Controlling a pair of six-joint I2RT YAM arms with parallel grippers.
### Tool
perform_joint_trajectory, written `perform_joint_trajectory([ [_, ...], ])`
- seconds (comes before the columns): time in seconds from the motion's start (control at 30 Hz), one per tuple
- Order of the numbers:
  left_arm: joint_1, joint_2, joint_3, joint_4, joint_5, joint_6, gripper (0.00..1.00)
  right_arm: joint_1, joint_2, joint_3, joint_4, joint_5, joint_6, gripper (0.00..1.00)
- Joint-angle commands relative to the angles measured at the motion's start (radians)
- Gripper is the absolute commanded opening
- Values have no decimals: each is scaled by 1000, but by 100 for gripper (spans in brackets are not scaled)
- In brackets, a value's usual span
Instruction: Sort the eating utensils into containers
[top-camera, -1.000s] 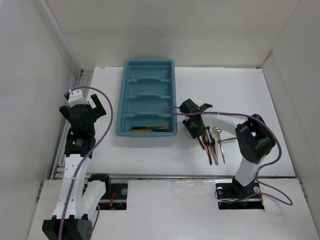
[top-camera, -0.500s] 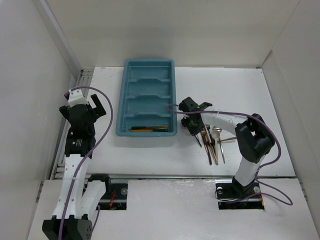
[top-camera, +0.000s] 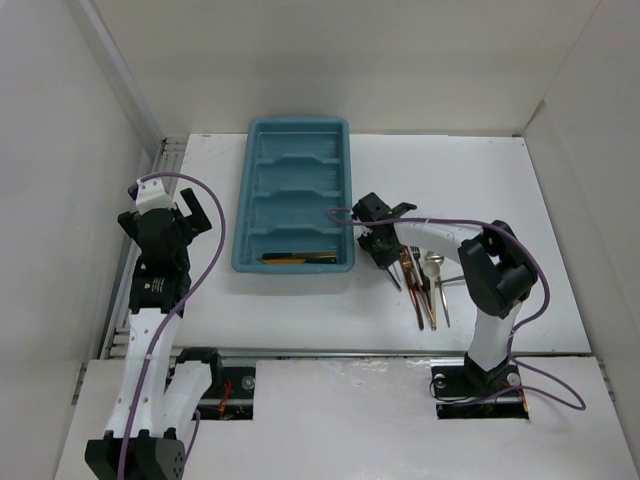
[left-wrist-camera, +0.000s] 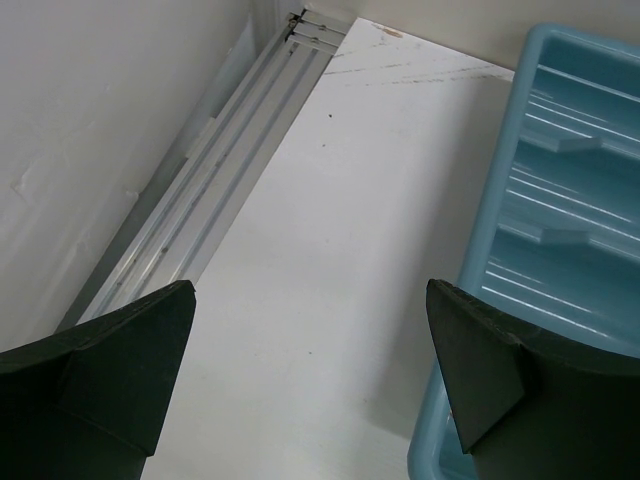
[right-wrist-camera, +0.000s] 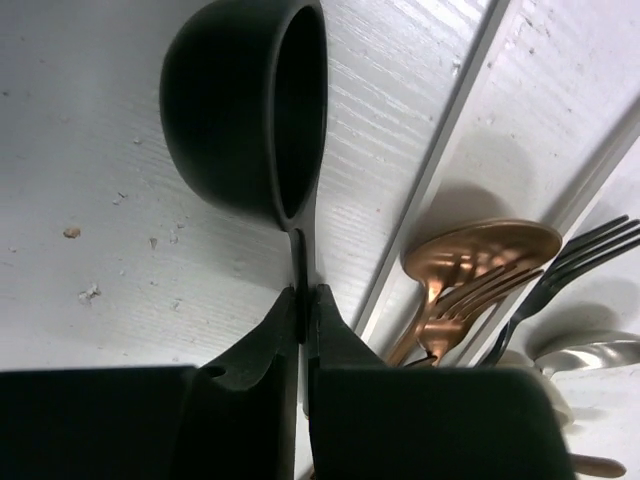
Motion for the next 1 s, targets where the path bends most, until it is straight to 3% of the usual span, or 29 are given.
perform_joint_trajectory([
  [0.0,9,-5,0,38,-13,6,100,-6,0,39,35,-1,-6,0],
  [0.17,9,-5,0,38,-13,6,100,-6,-76,77,-3,20,-6,0],
  [0.37,9,4,0,47,-13,16,100,1,-223,322,1,108,-16,0],
  [0.5,9,13,0,65,-13,16,100,106,-127,467,157,105,-340,0],
  [0.67,28,22,20,55,-3,6,100,193,143,733,138,39,-616,0],
  [0.77,37,22,38,33,-12,17,100,207,260,844,86,-47,-676,10],
  [0.9,37,2,38,22,-35,17,100,207,274,820,76,-185,-676,28],
  [0.93,37,2,38,22,-35,17,100,207,274,777,97,-185,-676,46],
  [0.97,37,2,27,22,-35,17,100,218,246,754,113,-161,-667,55],
])
